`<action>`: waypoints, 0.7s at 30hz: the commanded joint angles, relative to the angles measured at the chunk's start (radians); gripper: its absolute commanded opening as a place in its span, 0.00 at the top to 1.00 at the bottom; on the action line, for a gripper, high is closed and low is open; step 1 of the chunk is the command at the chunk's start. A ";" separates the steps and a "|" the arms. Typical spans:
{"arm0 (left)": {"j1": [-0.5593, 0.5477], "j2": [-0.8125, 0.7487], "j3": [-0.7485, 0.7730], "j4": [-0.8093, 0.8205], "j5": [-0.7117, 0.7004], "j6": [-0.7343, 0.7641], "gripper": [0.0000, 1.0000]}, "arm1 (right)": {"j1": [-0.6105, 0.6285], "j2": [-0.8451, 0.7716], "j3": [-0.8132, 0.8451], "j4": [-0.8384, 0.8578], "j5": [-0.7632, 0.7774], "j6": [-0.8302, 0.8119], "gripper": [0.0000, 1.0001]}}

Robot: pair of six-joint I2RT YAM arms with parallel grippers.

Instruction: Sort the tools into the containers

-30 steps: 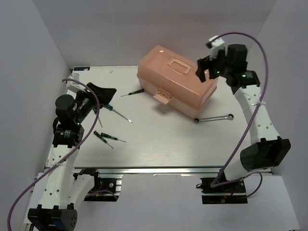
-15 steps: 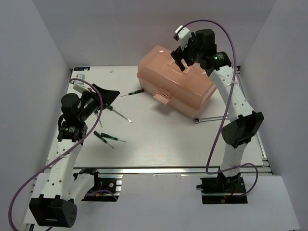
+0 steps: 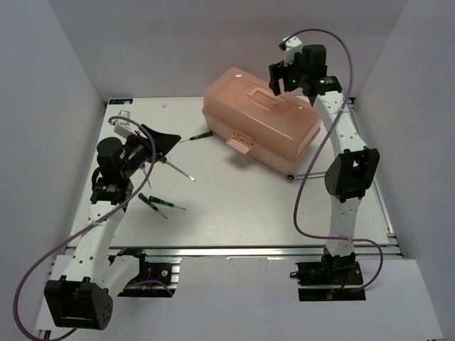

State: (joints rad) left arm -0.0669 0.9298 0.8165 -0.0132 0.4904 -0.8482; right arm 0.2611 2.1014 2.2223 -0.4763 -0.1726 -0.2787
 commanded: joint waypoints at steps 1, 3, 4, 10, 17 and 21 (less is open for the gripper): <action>-0.016 0.015 -0.019 0.062 -0.004 -0.020 0.41 | -0.095 0.002 0.020 0.096 -0.095 0.133 0.16; -0.034 0.038 -0.022 0.091 -0.009 -0.026 0.41 | -0.135 0.014 0.020 0.097 -0.196 0.203 0.19; -0.040 0.049 -0.020 0.097 -0.013 -0.026 0.41 | -0.151 0.026 0.017 0.103 -0.223 0.223 0.20; -0.119 0.159 0.022 0.150 -0.033 -0.017 0.41 | -0.232 0.063 0.002 0.102 -0.358 0.265 0.17; -0.185 0.267 0.079 0.267 -0.067 0.003 0.41 | -0.287 0.086 -0.102 0.027 -0.544 0.306 0.19; -0.194 0.311 0.101 0.325 -0.119 0.017 0.44 | -0.289 0.048 -0.188 -0.030 -0.599 0.286 0.25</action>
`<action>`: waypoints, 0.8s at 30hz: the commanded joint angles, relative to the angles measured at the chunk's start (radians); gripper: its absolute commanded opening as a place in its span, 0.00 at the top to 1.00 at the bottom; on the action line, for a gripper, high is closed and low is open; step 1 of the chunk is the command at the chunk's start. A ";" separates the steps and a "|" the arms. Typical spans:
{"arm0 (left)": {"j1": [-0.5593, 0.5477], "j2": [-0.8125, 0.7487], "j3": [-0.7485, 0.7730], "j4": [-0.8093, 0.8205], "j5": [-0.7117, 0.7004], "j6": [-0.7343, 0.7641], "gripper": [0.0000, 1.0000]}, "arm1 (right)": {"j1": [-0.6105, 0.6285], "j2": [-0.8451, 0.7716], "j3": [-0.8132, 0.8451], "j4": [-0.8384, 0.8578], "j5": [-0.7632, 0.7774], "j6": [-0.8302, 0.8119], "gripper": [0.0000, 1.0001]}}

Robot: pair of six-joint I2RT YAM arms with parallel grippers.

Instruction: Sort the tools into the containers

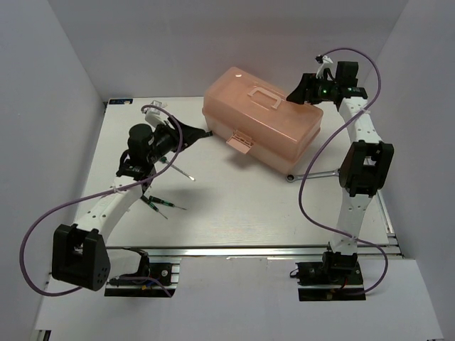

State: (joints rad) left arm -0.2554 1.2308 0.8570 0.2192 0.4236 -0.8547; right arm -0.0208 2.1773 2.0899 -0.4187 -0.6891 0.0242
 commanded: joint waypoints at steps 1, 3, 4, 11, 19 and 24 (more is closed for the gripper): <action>-0.007 0.024 0.069 0.089 -0.060 0.031 0.45 | -0.007 -0.051 -0.101 -0.094 -0.095 -0.020 0.26; -0.007 0.067 0.088 0.072 -0.072 0.031 0.49 | -0.007 -0.077 -0.154 -0.103 -0.128 -0.020 0.30; -0.008 0.079 0.089 0.065 -0.088 0.028 0.54 | -0.007 -0.109 -0.213 -0.107 -0.136 -0.020 0.32; -0.038 0.223 0.120 0.017 -0.131 0.048 0.64 | 0.005 -0.301 -0.509 -0.055 -0.130 0.035 0.38; -0.081 0.373 0.262 0.000 -0.112 0.074 0.66 | 0.081 -0.456 -0.648 -0.006 -0.101 0.149 0.38; -0.102 0.414 0.332 -0.007 -0.105 0.082 0.65 | 0.133 -0.531 -0.715 -0.003 -0.090 0.189 0.33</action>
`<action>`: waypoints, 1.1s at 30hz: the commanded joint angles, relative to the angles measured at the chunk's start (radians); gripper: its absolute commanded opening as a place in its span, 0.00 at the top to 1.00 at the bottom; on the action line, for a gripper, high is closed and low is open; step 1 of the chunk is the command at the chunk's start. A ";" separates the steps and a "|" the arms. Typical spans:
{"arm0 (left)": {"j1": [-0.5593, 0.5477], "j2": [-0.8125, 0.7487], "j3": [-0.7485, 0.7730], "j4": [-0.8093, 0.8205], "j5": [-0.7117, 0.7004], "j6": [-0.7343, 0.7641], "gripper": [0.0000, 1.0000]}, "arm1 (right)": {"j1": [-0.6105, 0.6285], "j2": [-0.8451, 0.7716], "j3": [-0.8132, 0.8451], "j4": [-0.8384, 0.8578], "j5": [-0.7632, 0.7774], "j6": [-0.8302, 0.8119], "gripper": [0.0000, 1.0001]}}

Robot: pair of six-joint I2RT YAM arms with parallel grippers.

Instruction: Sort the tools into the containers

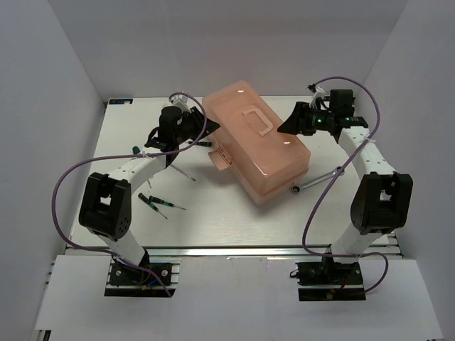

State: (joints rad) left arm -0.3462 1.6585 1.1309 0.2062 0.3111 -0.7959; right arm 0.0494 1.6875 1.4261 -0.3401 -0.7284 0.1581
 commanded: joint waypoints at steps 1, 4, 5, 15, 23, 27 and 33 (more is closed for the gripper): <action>-0.013 -0.013 0.063 0.004 0.006 0.023 0.65 | 0.069 -0.049 -0.061 -0.082 -0.049 0.060 0.32; -0.013 -0.048 0.064 -0.020 -0.023 0.035 0.65 | 0.073 -0.078 -0.076 -0.094 -0.032 0.058 0.30; -0.013 -0.066 0.066 -0.027 -0.038 0.043 0.65 | 0.073 -0.087 -0.076 -0.100 -0.020 0.052 0.28; -0.071 -0.079 0.354 -0.243 0.025 0.000 0.43 | 0.113 -0.132 -0.113 -0.117 0.033 0.020 0.26; -0.180 0.130 0.695 -0.597 -0.006 -0.114 0.34 | 0.185 -0.190 -0.165 -0.109 0.133 0.060 0.32; -0.214 0.184 0.809 -0.810 -0.078 -0.143 0.32 | 0.233 -0.210 -0.197 -0.077 0.204 0.087 0.36; -0.246 0.239 0.848 -0.918 -0.131 -0.151 0.32 | 0.262 -0.219 -0.223 -0.046 0.284 0.112 0.41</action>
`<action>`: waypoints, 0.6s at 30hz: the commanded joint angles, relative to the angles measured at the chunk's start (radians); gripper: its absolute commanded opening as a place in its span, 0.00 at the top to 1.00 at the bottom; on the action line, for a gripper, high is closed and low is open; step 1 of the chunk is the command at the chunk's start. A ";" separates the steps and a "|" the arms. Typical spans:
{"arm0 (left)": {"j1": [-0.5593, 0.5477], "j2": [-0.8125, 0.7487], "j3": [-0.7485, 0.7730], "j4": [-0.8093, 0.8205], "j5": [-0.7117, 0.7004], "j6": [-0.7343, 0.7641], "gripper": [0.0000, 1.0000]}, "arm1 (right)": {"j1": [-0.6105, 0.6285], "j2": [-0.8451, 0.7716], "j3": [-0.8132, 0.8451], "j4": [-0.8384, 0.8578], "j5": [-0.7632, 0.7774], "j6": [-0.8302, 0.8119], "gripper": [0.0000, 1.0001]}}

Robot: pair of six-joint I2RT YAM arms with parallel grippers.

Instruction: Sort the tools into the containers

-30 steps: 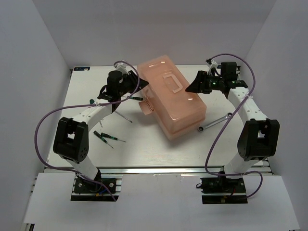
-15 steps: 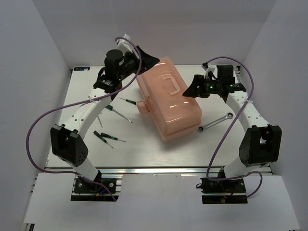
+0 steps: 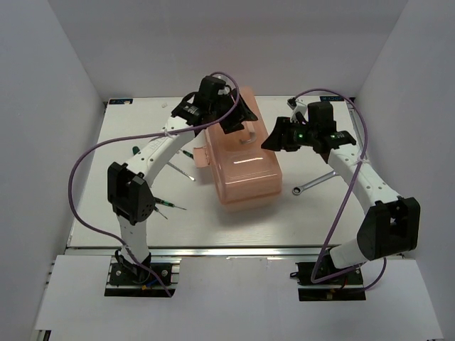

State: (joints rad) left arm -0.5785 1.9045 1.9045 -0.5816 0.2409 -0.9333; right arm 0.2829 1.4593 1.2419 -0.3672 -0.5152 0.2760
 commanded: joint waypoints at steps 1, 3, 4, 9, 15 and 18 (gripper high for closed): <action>-0.024 0.005 0.091 -0.155 -0.072 -0.012 0.32 | 0.029 0.007 -0.044 -0.015 0.075 -0.006 0.41; -0.041 0.042 0.146 -0.214 -0.107 0.005 0.32 | 0.030 0.007 -0.045 -0.010 0.090 -0.003 0.41; -0.047 0.053 0.163 -0.233 -0.120 0.011 0.32 | 0.030 0.004 -0.051 -0.004 0.096 -0.003 0.41; -0.073 0.131 0.260 -0.349 -0.181 0.048 0.31 | 0.047 -0.016 -0.076 0.017 0.106 -0.001 0.41; -0.122 0.198 0.315 -0.426 -0.322 0.065 0.31 | 0.067 -0.045 -0.119 0.043 0.112 0.005 0.40; -0.148 0.222 0.312 -0.429 -0.374 0.067 0.31 | 0.076 -0.062 -0.137 0.054 0.110 0.006 0.40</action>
State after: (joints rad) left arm -0.7021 2.0914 2.2162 -0.9092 -0.0341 -0.8898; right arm 0.3256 1.3937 1.1545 -0.2592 -0.4187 0.3069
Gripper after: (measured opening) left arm 0.685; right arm 0.602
